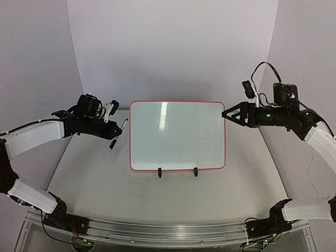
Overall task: Write a sentence on the whiteboard
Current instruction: Pass from the left arm to the right
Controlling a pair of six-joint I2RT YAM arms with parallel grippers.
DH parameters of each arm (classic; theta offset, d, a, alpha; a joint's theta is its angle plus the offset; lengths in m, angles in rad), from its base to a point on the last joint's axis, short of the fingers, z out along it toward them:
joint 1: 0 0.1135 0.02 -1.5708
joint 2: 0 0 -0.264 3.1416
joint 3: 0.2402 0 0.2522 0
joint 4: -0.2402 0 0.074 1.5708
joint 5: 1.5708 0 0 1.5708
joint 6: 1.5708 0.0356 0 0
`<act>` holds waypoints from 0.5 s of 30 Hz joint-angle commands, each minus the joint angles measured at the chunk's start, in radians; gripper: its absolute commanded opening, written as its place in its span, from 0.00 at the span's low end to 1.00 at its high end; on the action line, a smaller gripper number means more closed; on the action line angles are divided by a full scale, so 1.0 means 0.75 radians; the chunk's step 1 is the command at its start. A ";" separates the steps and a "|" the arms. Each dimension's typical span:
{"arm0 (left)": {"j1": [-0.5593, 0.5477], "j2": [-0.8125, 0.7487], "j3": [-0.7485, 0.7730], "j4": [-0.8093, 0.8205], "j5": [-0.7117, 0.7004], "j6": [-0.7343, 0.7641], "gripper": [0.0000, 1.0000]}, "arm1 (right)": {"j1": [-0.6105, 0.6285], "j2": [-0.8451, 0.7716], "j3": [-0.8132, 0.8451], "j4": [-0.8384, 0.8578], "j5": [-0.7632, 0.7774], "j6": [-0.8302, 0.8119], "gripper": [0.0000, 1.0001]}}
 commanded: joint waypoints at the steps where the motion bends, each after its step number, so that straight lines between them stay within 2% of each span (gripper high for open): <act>1: -0.146 -0.147 -0.018 0.006 0.191 0.046 0.00 | 0.162 0.161 0.125 -0.041 -0.099 0.044 0.92; 8: -0.445 -0.115 0.097 -0.046 0.282 0.060 0.00 | 0.371 0.418 0.224 0.051 -0.240 0.116 0.88; 12: -0.589 -0.016 0.195 -0.083 0.326 0.092 0.00 | 0.434 0.518 0.210 0.233 -0.371 0.230 0.81; 15: -0.656 0.045 0.258 -0.105 0.349 0.116 0.00 | 0.457 0.573 0.225 0.247 -0.406 0.242 0.77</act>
